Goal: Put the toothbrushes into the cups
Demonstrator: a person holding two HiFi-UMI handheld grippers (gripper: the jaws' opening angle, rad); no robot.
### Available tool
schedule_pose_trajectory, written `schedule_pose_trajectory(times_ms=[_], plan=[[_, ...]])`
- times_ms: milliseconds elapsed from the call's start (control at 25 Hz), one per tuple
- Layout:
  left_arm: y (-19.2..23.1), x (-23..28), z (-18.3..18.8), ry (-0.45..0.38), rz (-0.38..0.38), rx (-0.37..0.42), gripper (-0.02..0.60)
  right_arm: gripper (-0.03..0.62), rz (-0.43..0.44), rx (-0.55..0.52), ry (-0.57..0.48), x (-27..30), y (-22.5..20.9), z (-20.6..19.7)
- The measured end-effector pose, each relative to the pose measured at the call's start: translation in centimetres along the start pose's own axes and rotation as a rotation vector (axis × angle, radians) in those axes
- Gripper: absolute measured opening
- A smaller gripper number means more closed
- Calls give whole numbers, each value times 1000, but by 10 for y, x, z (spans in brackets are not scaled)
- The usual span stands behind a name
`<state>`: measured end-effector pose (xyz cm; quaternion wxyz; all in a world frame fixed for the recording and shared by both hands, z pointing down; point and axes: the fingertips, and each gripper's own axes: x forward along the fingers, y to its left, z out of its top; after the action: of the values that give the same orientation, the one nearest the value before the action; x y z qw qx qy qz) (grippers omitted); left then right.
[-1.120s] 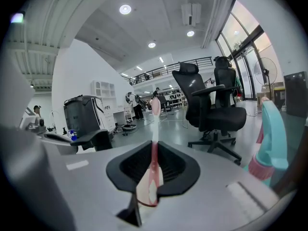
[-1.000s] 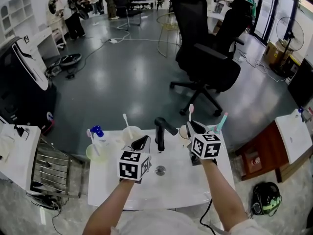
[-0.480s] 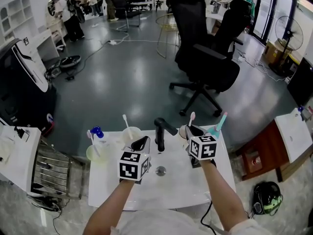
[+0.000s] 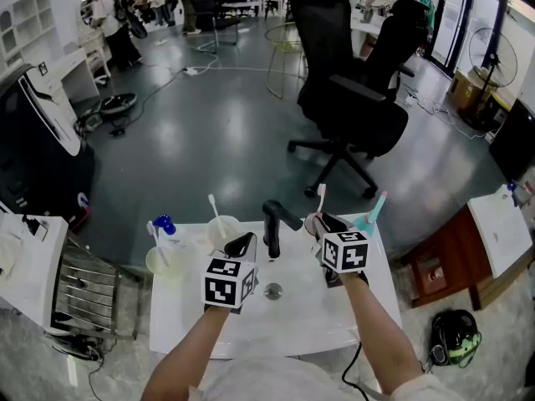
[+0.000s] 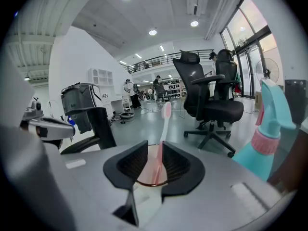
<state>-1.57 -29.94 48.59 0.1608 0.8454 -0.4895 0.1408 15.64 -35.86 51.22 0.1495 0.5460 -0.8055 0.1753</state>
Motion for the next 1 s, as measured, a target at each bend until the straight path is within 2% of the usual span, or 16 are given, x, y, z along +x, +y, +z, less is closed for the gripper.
schedule_pose_trajectory(times_ms=[360,720,1000], plan=[[2,-2,2,-5,-2,-8,3,94,5,0,-15,-8,5,7],[6,-7,20,-33,-3,-5,3,91,11,3,-55,-30,13,31],[15,-15,31,-43,12,-9,3,55,14,-8,-94,-47,24,50]])
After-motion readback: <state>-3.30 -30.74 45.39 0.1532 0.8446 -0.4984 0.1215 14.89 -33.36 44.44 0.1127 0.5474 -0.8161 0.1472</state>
